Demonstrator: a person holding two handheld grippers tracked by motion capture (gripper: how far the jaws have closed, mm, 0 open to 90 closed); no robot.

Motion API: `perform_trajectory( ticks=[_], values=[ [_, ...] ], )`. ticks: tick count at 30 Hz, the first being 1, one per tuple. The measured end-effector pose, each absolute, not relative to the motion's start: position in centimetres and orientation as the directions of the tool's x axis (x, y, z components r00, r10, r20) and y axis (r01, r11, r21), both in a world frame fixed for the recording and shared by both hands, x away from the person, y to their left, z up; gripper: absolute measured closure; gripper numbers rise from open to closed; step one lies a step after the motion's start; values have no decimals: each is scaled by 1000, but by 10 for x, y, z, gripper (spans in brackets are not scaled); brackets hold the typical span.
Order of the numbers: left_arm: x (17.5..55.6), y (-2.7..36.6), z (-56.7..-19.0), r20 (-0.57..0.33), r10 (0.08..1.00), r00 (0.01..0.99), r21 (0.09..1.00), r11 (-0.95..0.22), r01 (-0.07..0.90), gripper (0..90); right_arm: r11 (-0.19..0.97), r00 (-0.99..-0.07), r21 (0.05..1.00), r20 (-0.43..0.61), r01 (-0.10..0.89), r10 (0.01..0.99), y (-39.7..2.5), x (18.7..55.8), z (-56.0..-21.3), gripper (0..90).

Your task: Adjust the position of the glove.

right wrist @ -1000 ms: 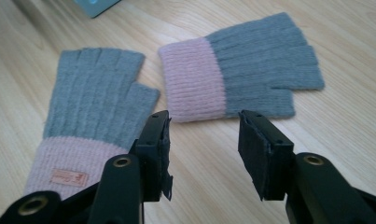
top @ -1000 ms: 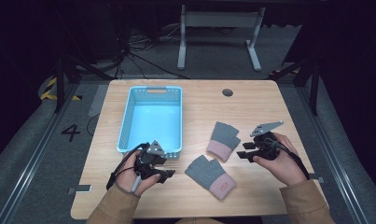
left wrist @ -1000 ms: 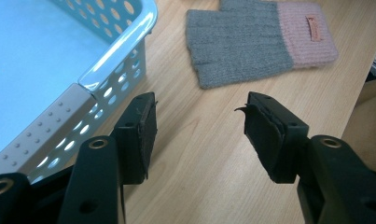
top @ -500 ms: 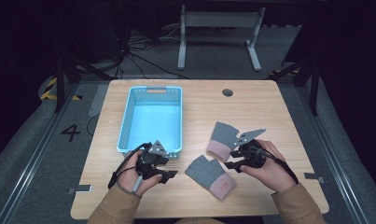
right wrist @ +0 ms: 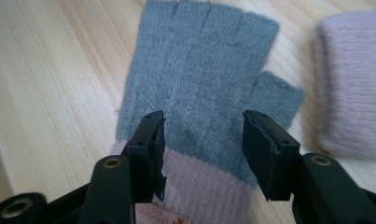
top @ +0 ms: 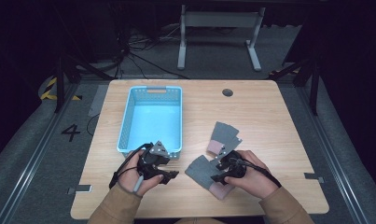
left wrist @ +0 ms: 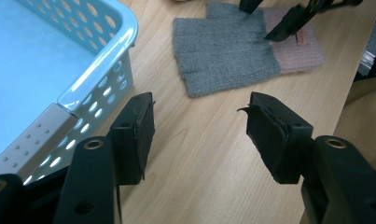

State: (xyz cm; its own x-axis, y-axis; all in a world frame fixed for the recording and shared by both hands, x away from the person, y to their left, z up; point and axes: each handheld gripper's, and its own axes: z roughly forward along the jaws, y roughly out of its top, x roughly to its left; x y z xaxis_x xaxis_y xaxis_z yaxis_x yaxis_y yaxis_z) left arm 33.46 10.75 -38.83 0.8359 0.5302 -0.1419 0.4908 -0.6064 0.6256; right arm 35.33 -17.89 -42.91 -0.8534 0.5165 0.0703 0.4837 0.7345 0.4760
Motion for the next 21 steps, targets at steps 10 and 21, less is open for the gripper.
perform_trajectory(
  ticks=[10, 21],
  values=[
    [336, 104, -389, -143, 523, 840, 623, -612, 487, 430, 748, -866, 503, 0, 433, 500, -174, 347, -441, 678],
    [339, 101, -388, -145, 512, 847, 627, -615, 479, 433, 718, -857, 528, 37, 454, 515, -175, 346, -434, 840]
  ],
)
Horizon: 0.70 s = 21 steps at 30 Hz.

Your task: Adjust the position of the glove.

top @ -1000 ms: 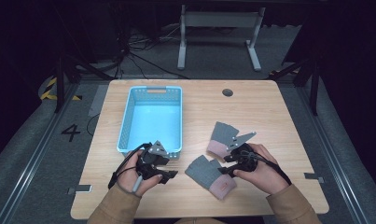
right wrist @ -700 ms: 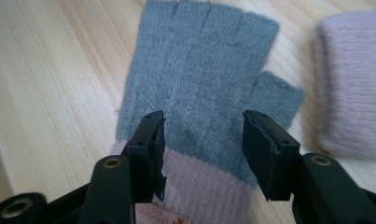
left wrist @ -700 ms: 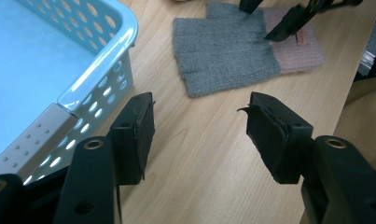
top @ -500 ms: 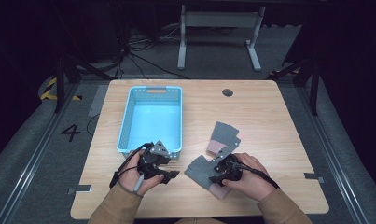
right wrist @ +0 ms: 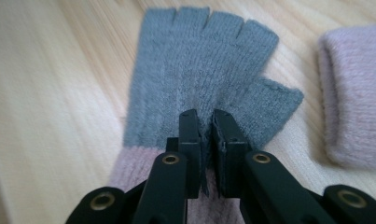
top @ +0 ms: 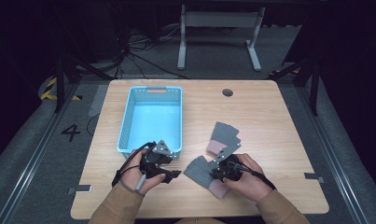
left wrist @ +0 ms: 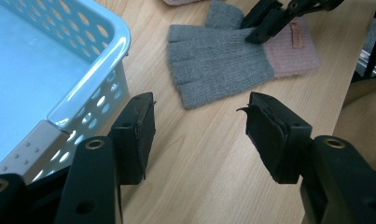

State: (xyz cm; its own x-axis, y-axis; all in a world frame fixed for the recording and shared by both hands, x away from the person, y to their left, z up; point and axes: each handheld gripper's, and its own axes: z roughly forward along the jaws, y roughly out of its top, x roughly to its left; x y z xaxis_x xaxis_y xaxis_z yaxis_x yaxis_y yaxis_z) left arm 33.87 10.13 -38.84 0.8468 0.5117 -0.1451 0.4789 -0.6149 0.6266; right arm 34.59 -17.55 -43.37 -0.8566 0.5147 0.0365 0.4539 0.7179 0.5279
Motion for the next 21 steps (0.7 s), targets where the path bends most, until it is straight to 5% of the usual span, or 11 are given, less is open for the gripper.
perform_trajectory(
  ticks=[13, 21],
  values=[
    [345, 92, -386, -149, 487, 861, 632, -622, 461, 433, 616, -794, 602, 49, 507, 606, -218, 342, -397, 841],
    [350, 85, -385, -145, 463, 874, 635, -634, 442, 435, 515, -667, 617, 23, 595, 745, -276, 351, -388, 840]
  ],
)
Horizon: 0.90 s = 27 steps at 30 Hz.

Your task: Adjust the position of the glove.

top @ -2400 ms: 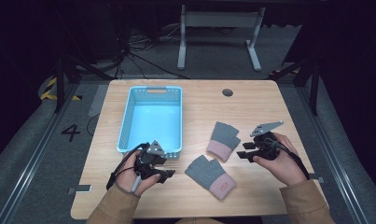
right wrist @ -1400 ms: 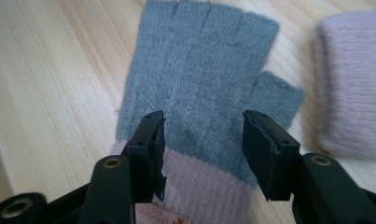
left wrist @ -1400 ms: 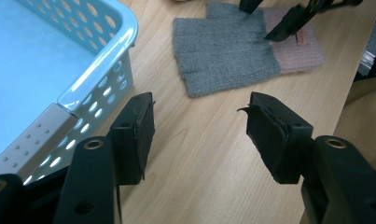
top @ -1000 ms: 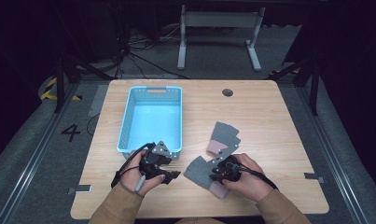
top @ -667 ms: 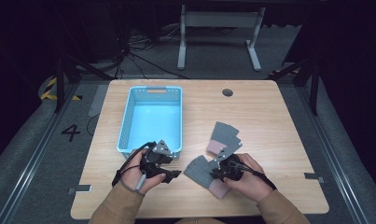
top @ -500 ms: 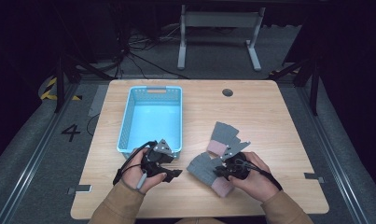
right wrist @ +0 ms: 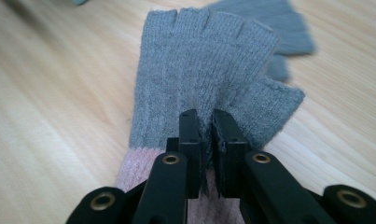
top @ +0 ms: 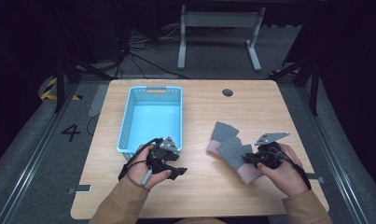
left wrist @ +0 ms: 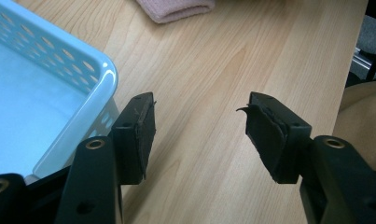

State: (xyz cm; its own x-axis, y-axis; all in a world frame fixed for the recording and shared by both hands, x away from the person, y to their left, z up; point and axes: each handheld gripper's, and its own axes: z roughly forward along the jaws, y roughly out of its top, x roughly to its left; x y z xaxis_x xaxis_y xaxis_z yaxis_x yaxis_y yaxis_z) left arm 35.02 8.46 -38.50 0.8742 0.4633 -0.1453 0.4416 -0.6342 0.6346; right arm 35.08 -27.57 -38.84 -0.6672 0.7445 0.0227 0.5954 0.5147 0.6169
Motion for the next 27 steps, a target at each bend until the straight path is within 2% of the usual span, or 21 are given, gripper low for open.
perform_trajectory(
  ticks=[4, 7, 15, 27],
  values=[
    [352, 83, -384, -146, 457, 878, 634, -638, 437, 433, 474, -620, 627, 18, 618, 784, -292, 353, -386, 840],
    [354, 80, -384, -147, 452, 880, 636, -638, 434, 430, 421, -543, 622, 8, 660, 840, -318, 356, -390, 840],
    [354, 79, -385, -147, 450, 881, 629, -645, 434, 425, 342, -444, 598, 27, 725, 895, -347, 367, -406, 839],
    [355, 78, -385, -152, 449, 881, 627, -645, 437, 426, 315, -414, 561, 54, 765, 909, -360, 375, -425, 837]
  ],
)
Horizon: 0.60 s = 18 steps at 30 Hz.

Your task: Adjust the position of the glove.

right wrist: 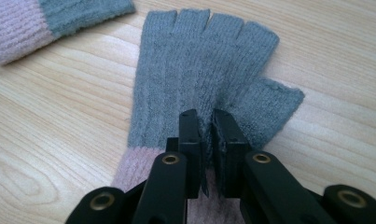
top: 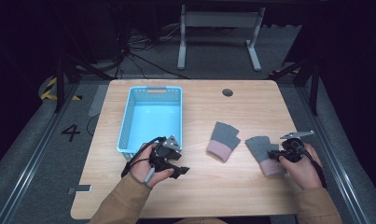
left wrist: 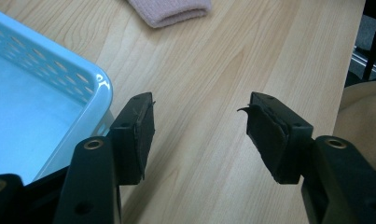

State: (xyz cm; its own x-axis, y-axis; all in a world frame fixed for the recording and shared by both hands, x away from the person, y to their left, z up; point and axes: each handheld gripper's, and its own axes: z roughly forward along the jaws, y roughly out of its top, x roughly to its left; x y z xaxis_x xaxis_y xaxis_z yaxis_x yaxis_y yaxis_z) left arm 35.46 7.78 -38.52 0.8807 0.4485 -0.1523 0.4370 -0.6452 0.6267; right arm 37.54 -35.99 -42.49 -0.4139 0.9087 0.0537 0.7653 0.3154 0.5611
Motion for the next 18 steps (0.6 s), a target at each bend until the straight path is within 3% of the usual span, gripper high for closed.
perform_trajectory(
  ticks=[11, 14, 18],
  values=[
    [359, 74, -385, -155, 437, 886, 633, -645, 429, 426, 346, -436, 591, 11, 729, 900, -357, 371, -422, 733],
    [360, 72, -385, -152, 430, 890, 628, -653, 423, 426, 347, -457, 632, 13, 693, 889, -348, 364, -410, 853],
    [359, 71, -385, -150, 430, 890, 630, -652, 421, 426, 362, -498, 677, 8, 641, 867, -336, 360, -398, 890]
  ],
)
